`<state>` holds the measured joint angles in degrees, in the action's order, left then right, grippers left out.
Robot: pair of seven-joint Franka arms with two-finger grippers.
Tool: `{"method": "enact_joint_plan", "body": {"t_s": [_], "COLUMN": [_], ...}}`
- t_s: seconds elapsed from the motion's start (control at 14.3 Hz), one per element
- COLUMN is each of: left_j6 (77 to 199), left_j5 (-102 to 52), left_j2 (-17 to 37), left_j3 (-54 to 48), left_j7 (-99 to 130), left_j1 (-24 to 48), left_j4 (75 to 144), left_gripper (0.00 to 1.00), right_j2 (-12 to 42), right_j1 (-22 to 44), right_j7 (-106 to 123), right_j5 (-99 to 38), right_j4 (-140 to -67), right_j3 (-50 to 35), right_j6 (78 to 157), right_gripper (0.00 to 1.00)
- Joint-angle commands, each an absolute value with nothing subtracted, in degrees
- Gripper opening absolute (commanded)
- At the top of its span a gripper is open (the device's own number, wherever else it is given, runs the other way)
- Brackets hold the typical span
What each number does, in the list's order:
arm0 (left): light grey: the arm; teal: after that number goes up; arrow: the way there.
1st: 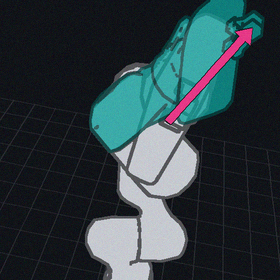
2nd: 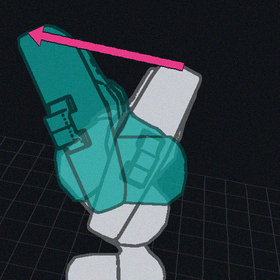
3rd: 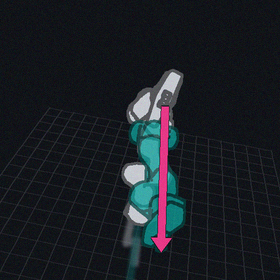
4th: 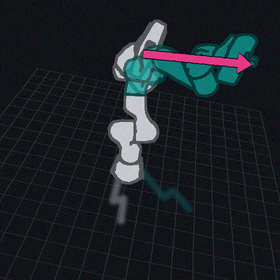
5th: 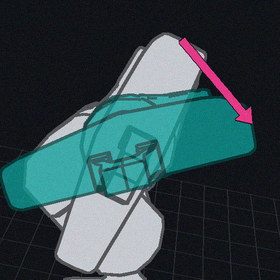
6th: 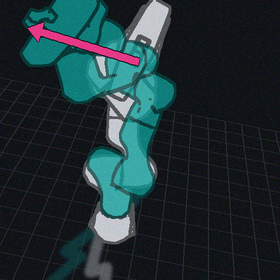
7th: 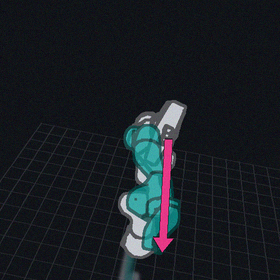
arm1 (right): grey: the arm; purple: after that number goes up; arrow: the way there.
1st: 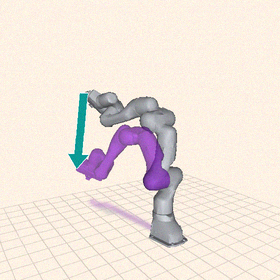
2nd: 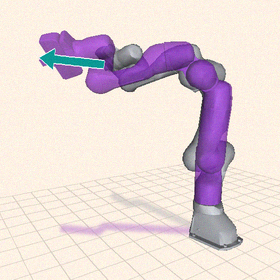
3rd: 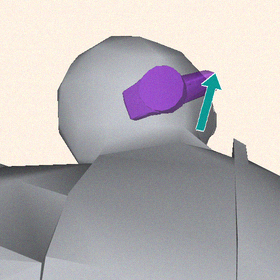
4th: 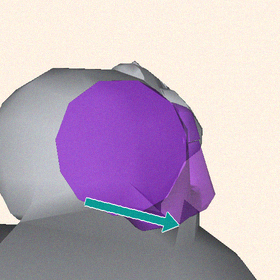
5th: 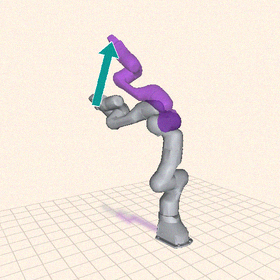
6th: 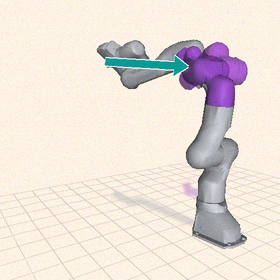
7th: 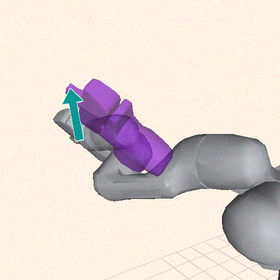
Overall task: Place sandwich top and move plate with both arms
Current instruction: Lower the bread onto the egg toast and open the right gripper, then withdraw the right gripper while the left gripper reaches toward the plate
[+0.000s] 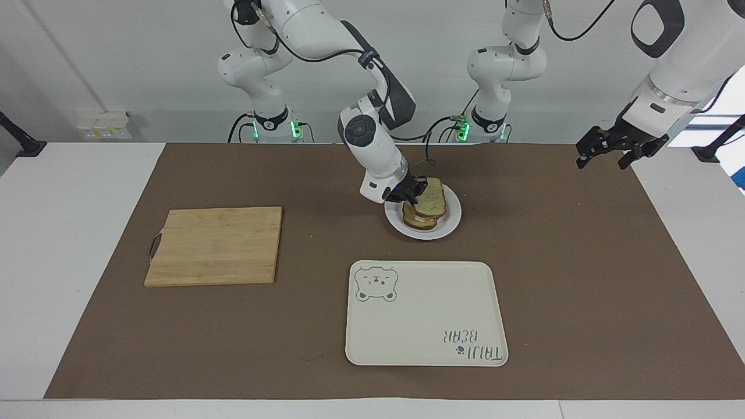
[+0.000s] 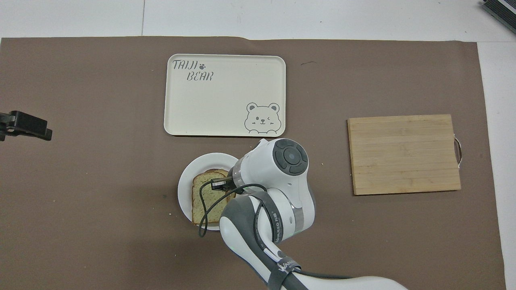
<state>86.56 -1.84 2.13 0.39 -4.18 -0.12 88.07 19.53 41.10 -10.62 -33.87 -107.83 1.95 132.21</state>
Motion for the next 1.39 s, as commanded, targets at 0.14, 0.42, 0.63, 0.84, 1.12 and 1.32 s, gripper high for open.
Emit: {"method": "enact_joint_plan", "body": {"t_s": [0.14, 0.42, 0.63, 0.84, 1.12, 1.32], "left_j6": [86.6, 87.2, 89.8, 93.9, 98.1, 99.1], "left_j5": [-0.9, -1.1, -2.6, -6.8, -11.3, -13.9], "left_j2": [0.9, 0.8, 0.7, 0.8, 0.8, 0.6], "left_j3": [0.6, 0.5, 0.4, 0.5, 0.5, 0.5], "left_j7": [-3.7, -2.9, -3.5, -4.7, -7.3, -7.4], "left_j1": [0.6, 0.8, 0.5, 0.4, 0.1, -0.1], "left_j4": [88.9, 89.4, 91.0, 94.5, 99.4, 101.3], "left_gripper": [1.0, 1.0, 1.0, 1.0, 1.0, 1.0], "right_j2": [19.4, 19.9, 19.2, 16.5, 11.2, 8.0], "right_j1": [39.8, 38.8, 34.4, 31.1, 25.2, 20.5], "right_j7": [-8.1, -8.0, -7.4, -7.4, -7.5, -7.4], "right_j5": [-35.8, -34.6, -33.3, -28.1, -18.8, -14.1], "right_j4": [-108.7, -107.9, -107.8, -107.8, -107.5, -107.4], "right_j3": [2.1, 2.5, 2.5, 2.7, 2.8, 2.8], "right_j6": [133.2, 133.3, 132.1, 129.3, 123.9, 122.3], "right_gripper": [0.72, 1.0, 1.0, 1.0, 1.0, 1.0]}}
